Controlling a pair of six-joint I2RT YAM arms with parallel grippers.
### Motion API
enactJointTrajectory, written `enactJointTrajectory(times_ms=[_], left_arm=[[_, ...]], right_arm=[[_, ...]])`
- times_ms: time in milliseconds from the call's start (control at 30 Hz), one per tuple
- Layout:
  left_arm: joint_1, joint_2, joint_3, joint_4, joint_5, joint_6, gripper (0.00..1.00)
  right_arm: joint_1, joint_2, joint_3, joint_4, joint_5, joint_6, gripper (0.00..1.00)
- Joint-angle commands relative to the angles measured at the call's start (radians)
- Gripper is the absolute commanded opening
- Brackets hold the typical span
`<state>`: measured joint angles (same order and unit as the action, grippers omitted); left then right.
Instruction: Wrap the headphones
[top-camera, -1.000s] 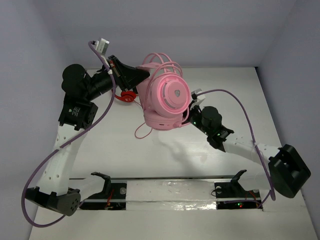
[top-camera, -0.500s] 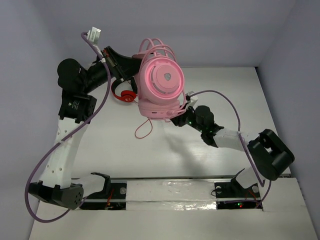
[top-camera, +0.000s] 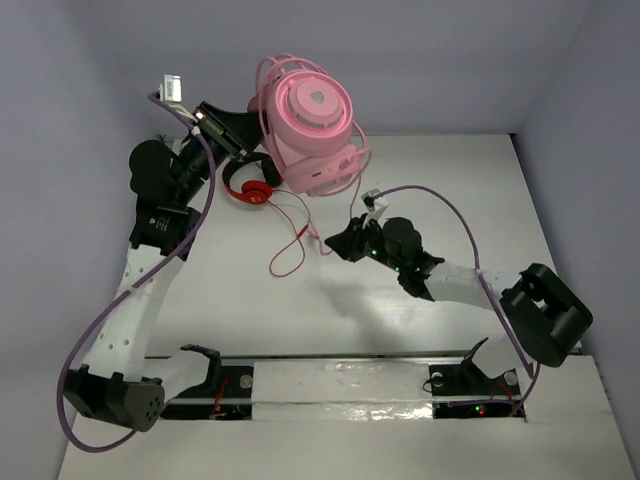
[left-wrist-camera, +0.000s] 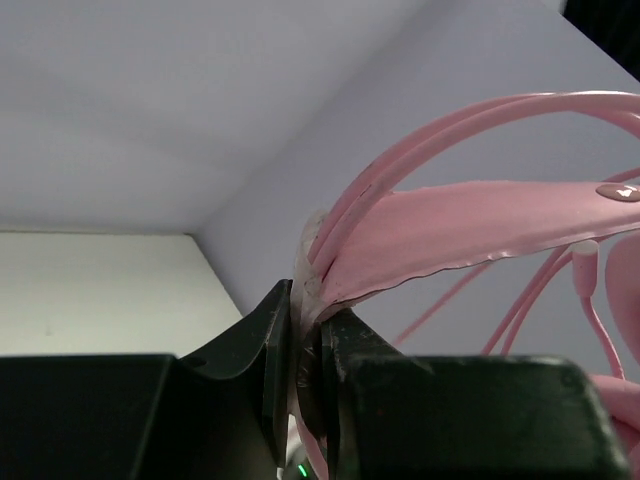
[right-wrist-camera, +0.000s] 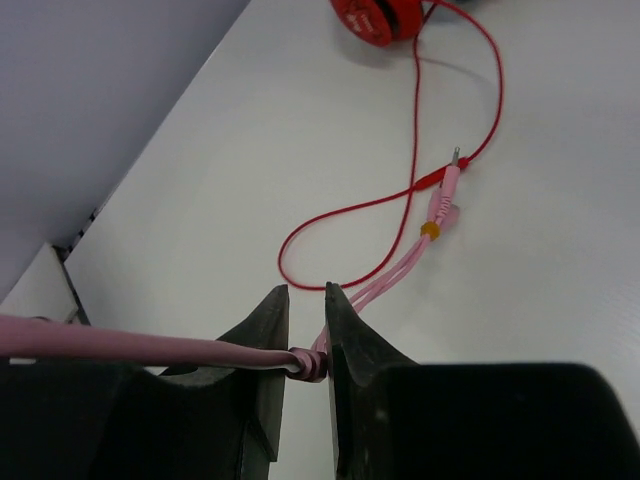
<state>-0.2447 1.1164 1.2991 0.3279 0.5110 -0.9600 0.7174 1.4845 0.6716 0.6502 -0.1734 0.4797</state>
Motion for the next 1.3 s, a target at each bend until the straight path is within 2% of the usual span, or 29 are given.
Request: enactJointTrajectory(times_ms=[0, 33, 133, 433, 700, 800, 967, 1067, 1267], left_arm=[[0.007, -0.053, -0.04, 0.114, -0.271, -0.02, 0.0], [0.007, -0.058, -0.056, 0.105, -0.354, -0.011, 0.0], [0.007, -0.059, -0.089, 0.114, -0.474, 0.009, 0.0], [0.007, 0.003, -0.109, 0.085, -0.65, 0.066, 0.0], [-0.014, 0.071, -0.096, -0.01, -0.857, 0.358, 0.0], [-0.066, 0.121, -0.069, -0.065, -0.949, 0.458, 0.0], [-0.217, 0.226, -0.001, -0.177, -1.13, 0.728, 0.0], [-0.261, 0.278, 0.04, -0.284, -1.103, 0.776, 0.0], [-0.333, 0.315, 0.032, -0.407, -1.007, 0.862, 0.0]], right_arm=[[0.095, -0.072, 0.005, -0.099, 0.095, 0.014, 0.0], [0.138, -0.079, 0.012, -0.157, 0.112, 0.011, 0.0], [0.195, -0.105, 0.019, -0.231, 0.167, 0.013, 0.0], [0.382, -0.121, 0.106, -0.539, 0.319, -0.007, 0.0], [0.522, -0.23, 0.184, -0.77, 0.434, -0.012, 0.0], [0.548, -0.248, 0.239, -0.879, 0.466, -0.016, 0.0], [0.568, -0.309, 0.376, -1.076, 0.511, -0.046, 0.0], [0.568, -0.342, 0.445, -1.2, 0.592, -0.078, 0.0], [0.568, -0.389, 0.592, -1.308, 0.753, -0.164, 0.0]])
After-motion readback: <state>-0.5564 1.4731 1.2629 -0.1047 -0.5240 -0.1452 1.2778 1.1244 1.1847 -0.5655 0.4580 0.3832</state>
